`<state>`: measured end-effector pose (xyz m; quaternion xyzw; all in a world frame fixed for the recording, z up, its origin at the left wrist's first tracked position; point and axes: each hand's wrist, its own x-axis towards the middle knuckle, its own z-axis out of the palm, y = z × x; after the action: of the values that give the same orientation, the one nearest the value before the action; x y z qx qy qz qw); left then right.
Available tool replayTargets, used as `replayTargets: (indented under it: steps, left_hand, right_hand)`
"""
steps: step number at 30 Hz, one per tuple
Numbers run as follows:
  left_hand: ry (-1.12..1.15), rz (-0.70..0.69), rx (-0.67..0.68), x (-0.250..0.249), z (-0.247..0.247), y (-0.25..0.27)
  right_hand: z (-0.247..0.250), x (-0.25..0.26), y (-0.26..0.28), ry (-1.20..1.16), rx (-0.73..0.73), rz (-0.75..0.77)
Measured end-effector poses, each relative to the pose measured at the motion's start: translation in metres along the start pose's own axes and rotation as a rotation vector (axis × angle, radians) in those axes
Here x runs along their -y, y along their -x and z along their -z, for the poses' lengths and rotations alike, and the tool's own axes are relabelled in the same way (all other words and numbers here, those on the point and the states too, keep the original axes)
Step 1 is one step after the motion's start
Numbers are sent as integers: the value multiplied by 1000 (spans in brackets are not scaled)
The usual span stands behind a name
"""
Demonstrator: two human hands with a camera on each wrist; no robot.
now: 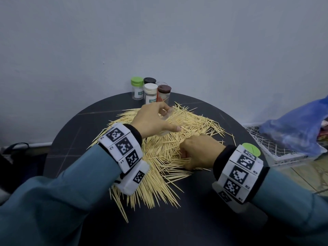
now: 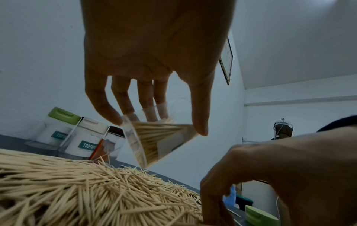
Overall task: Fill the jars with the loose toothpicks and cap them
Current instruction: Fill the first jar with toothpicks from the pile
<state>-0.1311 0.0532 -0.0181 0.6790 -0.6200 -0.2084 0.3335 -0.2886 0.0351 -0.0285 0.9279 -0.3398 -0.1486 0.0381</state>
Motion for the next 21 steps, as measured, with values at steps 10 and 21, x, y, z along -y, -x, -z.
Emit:
replayTargets:
  steps: [10,21]
  left_hand:
    - [-10,7,13,0,-2,0]
    - [-11,6,4,3,-2,-2]
  right_hand:
    - [-6,14,-1,174,-31,41]
    - [4,8,5,86,162,73]
